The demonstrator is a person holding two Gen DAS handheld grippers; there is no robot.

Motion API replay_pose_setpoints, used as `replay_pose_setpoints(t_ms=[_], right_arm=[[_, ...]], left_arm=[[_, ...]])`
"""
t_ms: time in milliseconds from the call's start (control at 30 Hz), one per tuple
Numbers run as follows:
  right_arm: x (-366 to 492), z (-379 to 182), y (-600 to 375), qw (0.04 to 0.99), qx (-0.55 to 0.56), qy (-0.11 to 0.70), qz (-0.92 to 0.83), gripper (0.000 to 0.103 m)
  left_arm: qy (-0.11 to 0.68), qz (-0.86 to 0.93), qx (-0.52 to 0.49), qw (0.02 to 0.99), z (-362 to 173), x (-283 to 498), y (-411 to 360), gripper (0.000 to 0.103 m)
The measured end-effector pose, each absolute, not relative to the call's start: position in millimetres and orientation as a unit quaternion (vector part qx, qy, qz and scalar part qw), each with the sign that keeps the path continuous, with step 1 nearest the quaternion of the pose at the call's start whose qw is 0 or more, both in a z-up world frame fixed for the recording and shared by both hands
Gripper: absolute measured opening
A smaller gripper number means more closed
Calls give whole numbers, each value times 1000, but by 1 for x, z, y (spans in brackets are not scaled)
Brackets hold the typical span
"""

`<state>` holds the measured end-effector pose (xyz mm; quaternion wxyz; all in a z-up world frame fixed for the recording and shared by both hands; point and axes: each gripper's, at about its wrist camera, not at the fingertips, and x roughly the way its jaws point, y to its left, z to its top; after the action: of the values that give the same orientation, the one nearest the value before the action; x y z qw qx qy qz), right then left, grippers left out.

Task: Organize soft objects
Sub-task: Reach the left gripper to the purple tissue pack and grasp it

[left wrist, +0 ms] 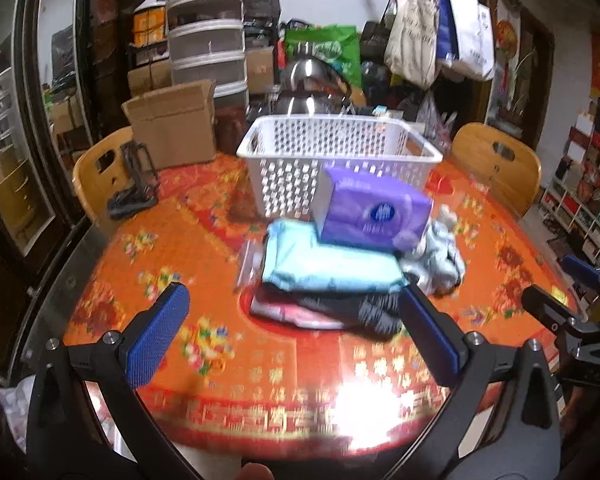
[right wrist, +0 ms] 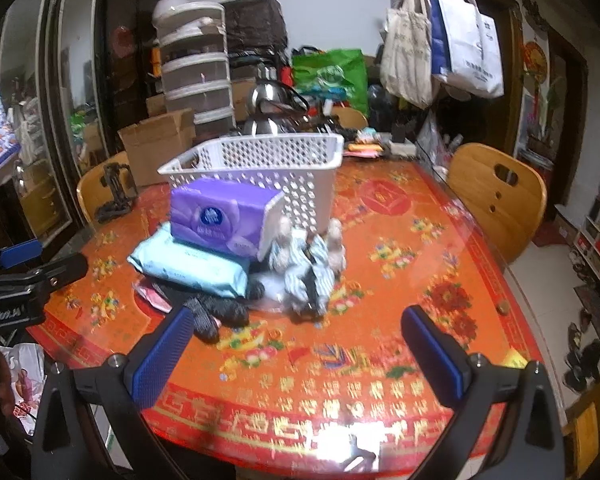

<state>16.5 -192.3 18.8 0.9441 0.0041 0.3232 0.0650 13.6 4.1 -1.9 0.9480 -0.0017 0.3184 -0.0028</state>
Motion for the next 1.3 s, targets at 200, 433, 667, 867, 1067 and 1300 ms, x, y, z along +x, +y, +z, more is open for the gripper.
replay_pose_setpoints(t_ms=[200, 433, 667, 867, 1067, 1300], right_arm=[[58, 15, -195, 952, 1, 298, 73, 103], [125, -10, -186, 932, 17, 334, 142, 103], [150, -27, -175, 920, 25, 341, 191, 80], [164, -32, -165, 911, 24, 350, 217, 65], [173, -38, -165, 902, 37, 361, 234, 51], [166, -33, -155, 910, 4, 347, 227, 41]], left_arm=[[305, -24, -7, 952, -1, 63, 17, 103], [345, -68, 8, 936, -28, 138, 16, 103], [339, -119, 14, 933, -41, 157, 8, 79], [332, -149, 22, 931, -44, 159, 2, 59], [338, -181, 7, 924, -48, 164, 0, 37], [333, -184, 20, 925, -51, 155, -12, 28]])
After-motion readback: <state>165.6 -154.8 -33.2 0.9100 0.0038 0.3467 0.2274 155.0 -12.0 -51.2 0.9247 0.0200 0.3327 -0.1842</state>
